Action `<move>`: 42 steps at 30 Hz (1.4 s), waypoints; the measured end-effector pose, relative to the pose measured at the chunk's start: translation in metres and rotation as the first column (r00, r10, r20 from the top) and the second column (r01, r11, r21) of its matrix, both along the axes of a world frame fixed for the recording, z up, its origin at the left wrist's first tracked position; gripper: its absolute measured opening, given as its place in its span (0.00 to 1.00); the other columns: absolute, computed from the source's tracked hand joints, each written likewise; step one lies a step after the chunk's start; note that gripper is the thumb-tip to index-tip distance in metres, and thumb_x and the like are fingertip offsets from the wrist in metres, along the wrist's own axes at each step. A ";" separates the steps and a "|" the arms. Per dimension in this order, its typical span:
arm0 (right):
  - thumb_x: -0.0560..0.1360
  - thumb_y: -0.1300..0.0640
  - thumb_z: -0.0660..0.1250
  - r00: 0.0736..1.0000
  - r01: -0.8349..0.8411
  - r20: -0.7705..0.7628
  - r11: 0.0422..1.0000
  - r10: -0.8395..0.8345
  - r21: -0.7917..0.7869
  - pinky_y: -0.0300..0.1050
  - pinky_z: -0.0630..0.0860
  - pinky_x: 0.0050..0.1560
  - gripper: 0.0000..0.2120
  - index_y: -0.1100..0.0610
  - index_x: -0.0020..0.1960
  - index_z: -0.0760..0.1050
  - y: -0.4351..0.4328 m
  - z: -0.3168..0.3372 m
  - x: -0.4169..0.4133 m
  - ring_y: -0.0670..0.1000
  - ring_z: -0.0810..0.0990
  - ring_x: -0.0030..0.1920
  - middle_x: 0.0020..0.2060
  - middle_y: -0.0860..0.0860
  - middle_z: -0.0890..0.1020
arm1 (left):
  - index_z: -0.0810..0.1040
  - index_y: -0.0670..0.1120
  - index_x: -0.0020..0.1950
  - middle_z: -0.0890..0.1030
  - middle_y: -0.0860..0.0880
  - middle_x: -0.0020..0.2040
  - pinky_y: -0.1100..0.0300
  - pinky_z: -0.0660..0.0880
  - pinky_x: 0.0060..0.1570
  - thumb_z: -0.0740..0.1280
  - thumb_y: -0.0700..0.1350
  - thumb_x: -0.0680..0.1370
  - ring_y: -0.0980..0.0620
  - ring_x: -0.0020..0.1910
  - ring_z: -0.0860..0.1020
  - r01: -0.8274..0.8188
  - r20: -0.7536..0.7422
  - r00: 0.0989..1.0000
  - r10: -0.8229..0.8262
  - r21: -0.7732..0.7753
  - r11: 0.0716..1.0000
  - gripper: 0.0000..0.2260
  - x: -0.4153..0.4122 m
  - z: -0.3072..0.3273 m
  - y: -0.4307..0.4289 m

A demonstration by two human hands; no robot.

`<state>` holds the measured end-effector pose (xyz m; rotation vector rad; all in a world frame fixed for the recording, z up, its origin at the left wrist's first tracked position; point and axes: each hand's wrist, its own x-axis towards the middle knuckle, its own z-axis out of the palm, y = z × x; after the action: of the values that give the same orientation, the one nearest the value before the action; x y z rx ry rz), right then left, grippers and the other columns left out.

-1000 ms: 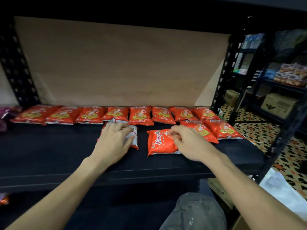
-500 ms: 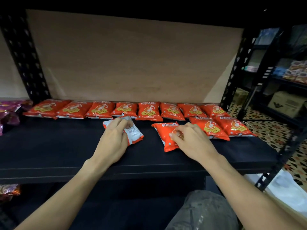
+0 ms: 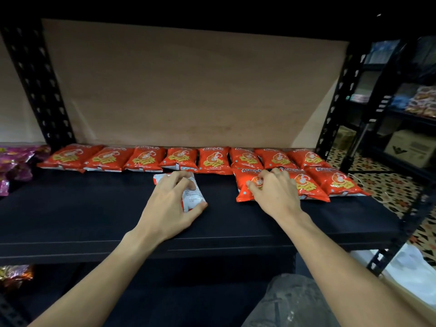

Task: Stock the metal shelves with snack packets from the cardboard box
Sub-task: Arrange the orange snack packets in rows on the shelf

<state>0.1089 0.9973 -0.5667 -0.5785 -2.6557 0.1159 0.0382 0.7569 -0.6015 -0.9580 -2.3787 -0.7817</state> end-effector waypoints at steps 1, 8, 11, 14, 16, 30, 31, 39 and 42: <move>0.80 0.40 0.60 1.000 0.005 -0.001 1.000 -0.005 0.008 0.54 0.70 0.63 0.25 0.57 0.69 0.75 0.001 -0.001 0.000 0.57 0.72 0.65 0.63 0.56 0.78 | 0.77 0.49 0.55 0.74 0.54 0.64 0.59 0.67 0.63 0.68 0.64 0.71 0.52 0.63 0.72 0.008 0.002 1.000 -0.008 -0.009 1.000 0.22 0.000 0.001 0.000; 0.82 0.39 0.53 0.998 -0.048 -0.038 0.999 0.047 -0.019 0.55 0.72 0.60 0.27 0.57 0.63 0.78 0.010 -0.005 0.003 0.59 0.73 0.62 0.59 0.57 0.80 | 0.76 0.50 0.58 0.73 0.57 0.64 0.58 0.66 0.66 0.73 0.64 0.68 0.56 0.63 0.70 0.074 -0.007 0.997 -0.074 -0.002 0.997 0.26 0.001 0.009 0.002; 0.82 0.40 0.53 0.989 -0.064 -0.135 0.997 0.057 -0.042 0.55 0.72 0.60 0.27 0.58 0.65 0.77 0.013 -0.008 0.010 0.58 0.73 0.61 0.60 0.56 0.80 | 0.74 0.51 0.62 0.71 0.57 0.66 0.54 0.64 0.70 0.73 0.65 0.68 0.58 0.65 0.68 0.094 0.002 0.996 -0.094 -0.025 0.995 0.29 0.001 0.013 0.002; 0.82 0.42 0.55 0.966 -0.092 -0.249 0.994 0.073 -0.065 0.54 0.70 0.62 0.25 0.58 0.65 0.77 0.016 -0.020 0.020 0.55 0.72 0.61 0.62 0.55 0.78 | 0.71 0.53 0.68 0.68 0.58 0.69 0.53 0.52 0.76 0.71 0.69 0.67 0.57 0.70 0.65 0.086 0.005 0.996 -0.086 -0.137 0.987 0.35 0.001 0.018 0.000; 0.82 0.43 0.56 0.951 -0.109 -0.298 0.991 0.082 -0.073 0.55 0.69 0.66 0.24 0.58 0.67 0.75 0.017 -0.029 0.024 0.55 0.70 0.64 0.66 0.55 0.75 | 0.68 0.54 0.70 0.66 0.58 0.71 0.56 0.49 0.74 0.71 0.68 0.67 0.55 0.71 0.63 0.064 0.017 0.998 -0.062 -0.229 0.971 0.36 0.000 0.020 -0.002; 0.81 0.41 0.55 0.980 -0.091 -0.180 0.996 0.087 -0.015 0.58 0.58 0.71 0.26 0.53 0.74 0.66 0.021 -0.044 0.029 0.57 0.59 0.74 0.76 0.55 0.63 | 0.81 0.51 0.57 0.81 0.56 0.51 0.62 0.74 0.51 0.69 0.53 0.78 0.58 0.50 0.80 0.088 0.235 0.964 -0.121 0.147 0.985 0.10 -0.001 0.081 -0.009; 0.82 0.41 0.54 0.981 -0.092 -0.174 0.996 0.088 -0.015 0.58 0.58 0.71 0.26 0.53 0.74 0.66 0.022 -0.043 0.029 0.57 0.59 0.74 0.76 0.55 0.63 | 0.81 0.50 0.56 0.83 0.56 0.49 0.64 0.76 0.49 0.68 0.51 0.79 0.59 0.47 0.81 0.078 0.290 0.945 -0.151 0.247 0.966 0.09 -0.003 0.086 -0.008; 0.82 0.40 0.53 0.982 -0.109 -0.156 0.993 0.102 -0.035 0.58 0.58 0.72 0.25 0.53 0.72 0.68 0.021 -0.042 0.031 0.56 0.59 0.74 0.75 0.54 0.64 | 0.76 0.45 0.61 0.82 0.44 0.55 0.52 0.80 0.54 0.64 0.46 0.82 0.50 0.51 0.82 -0.155 0.533 0.814 -0.230 0.582 0.798 0.09 -0.021 0.075 0.008; 0.82 0.39 0.52 0.985 -0.113 -0.135 0.993 0.107 -0.037 0.57 0.56 0.72 0.26 0.53 0.73 0.67 0.020 -0.041 0.032 0.56 0.58 0.74 0.76 0.54 0.63 | 0.71 0.49 0.65 0.79 0.42 0.57 0.46 0.82 0.47 0.63 0.45 0.82 0.45 0.52 0.81 -0.251 0.646 0.724 -0.242 0.573 0.780 0.11 -0.023 0.057 0.010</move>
<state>0.1406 1.0177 -0.6076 -0.4221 -2.5605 0.2378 0.0150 0.7669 -0.5444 -0.3737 -2.3375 -2.0858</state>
